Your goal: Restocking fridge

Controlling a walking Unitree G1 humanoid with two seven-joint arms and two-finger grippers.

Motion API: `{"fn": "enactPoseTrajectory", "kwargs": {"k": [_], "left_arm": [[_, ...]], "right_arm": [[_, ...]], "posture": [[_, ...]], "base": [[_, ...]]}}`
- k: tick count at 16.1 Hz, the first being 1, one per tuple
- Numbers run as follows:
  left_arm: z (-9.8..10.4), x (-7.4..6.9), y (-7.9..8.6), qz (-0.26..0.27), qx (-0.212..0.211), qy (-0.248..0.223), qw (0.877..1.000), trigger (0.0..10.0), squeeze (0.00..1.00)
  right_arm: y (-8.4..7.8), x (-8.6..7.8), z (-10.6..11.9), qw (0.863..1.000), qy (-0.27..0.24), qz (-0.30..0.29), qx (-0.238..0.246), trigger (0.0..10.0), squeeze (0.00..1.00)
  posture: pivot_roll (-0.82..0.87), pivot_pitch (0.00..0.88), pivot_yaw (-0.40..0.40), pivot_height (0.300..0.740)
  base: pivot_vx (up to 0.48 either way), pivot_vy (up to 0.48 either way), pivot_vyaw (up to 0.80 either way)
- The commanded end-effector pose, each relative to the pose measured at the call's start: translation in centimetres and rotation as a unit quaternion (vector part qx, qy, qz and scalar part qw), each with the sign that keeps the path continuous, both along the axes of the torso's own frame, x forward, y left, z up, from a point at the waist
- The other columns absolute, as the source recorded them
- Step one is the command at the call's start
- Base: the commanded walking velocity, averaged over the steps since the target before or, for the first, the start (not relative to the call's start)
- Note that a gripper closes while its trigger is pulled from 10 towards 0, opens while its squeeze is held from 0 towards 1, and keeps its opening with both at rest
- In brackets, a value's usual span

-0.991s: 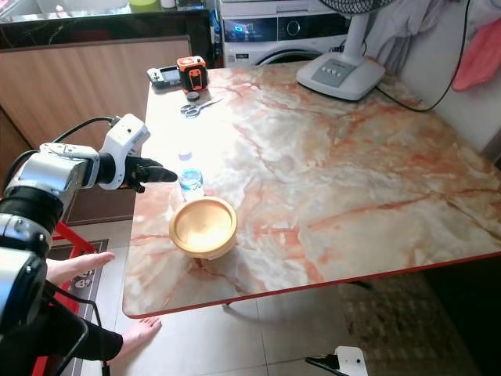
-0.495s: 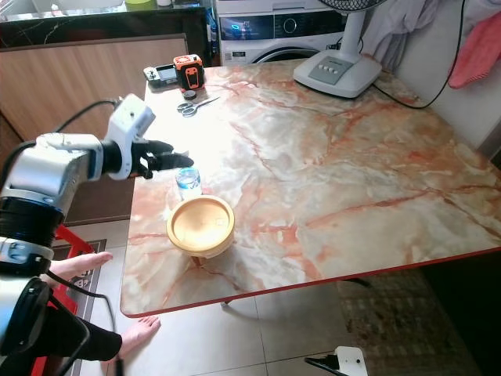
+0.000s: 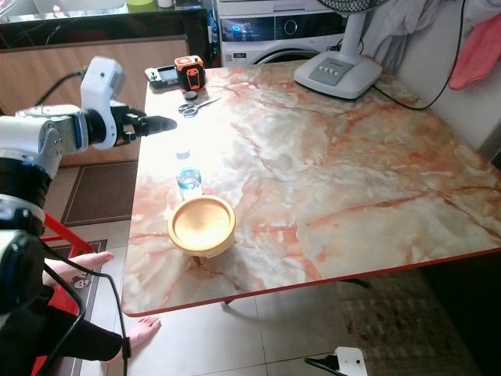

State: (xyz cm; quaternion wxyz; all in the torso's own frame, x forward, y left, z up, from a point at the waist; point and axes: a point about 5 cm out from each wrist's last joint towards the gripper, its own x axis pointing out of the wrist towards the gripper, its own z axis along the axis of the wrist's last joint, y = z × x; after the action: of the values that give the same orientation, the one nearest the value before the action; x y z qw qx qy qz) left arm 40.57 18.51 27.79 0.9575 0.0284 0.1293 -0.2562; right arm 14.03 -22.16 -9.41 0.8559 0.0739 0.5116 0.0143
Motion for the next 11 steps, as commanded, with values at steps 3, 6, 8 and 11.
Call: {"fn": "enactPoseTrajectory", "kwargs": {"k": [3, 6, 8, 11], "left_arm": [[0.8, 0.6, 0.1, 0.009, -0.018, -0.010, 1.000, 10.0, 0.00], [-0.8, 0.8, 0.3, 0.014, -0.023, 0.003, 1.000, 10.0, 0.00], [-2.0, 0.6, -0.3, -0.021, -0.005, 0.024, 0.999, 10.0, 0.00], [-2.6, 0.6, -0.7, -0.051, 0.047, 0.020, 0.997, 10.0, 0.00]], "right_arm": [[-0.1, -0.3, -0.1, 1.000, 0.008, 0.004, -0.003, 10.0, 0.00], [0.0, -0.3, -0.1, 1.000, 0.008, 0.003, -0.002, 10.0, 0.00], [0.0, -0.3, -0.1, 1.000, 0.009, 0.003, -0.002, 10.0, 0.00], [-0.1, -0.3, -0.1, 1.000, 0.009, 0.002, -0.003, 10.0, 0.00]], "posture": [[0.11, 0.006, -0.026, 0.740], [0.10, 0.010, -0.024, 0.740], [0.10, 0.014, -0.024, 0.740], [0.10, 0.015, -0.024, 0.740]], "base": [[0.000, 0.000, 0.00], [0.000, 0.000, 0.00], [0.000, 0.000, 0.00], [0.000, 0.000, 0.00]]}}
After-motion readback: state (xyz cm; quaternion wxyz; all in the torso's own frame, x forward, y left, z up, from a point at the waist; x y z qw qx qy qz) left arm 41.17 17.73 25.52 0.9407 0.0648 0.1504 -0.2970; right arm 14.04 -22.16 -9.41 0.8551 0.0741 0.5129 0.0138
